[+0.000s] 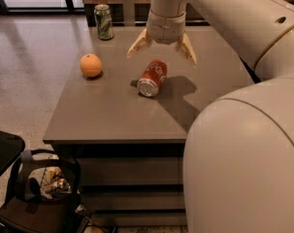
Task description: Place coke can upright
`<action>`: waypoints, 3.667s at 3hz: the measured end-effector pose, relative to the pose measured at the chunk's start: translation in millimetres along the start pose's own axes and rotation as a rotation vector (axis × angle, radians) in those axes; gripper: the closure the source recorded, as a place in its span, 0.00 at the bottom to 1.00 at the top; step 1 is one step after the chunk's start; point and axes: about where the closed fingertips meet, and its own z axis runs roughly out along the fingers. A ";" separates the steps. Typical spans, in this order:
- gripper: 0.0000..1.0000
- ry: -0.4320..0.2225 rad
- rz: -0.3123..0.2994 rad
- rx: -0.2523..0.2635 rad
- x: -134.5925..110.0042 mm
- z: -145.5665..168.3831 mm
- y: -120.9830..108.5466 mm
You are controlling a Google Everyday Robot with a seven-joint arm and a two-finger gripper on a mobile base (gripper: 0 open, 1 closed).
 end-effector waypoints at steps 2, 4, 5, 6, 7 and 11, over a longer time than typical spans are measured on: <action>0.00 0.022 -0.021 -0.035 -6.0 20.1 23.6; 0.00 0.085 0.014 -0.070 6.7 56.6 19.4; 0.20 0.076 0.011 -0.074 3.6 57.6 22.4; 0.43 0.072 0.010 -0.078 1.9 60.0 24.2; 0.66 0.069 0.009 -0.082 0.3 62.7 26.1; 1.00 -0.146 -0.041 -0.283 -14.6 21.7 -16.1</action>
Offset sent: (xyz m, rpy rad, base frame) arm 0.0040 0.0288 -0.0289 0.0351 0.0798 0.0454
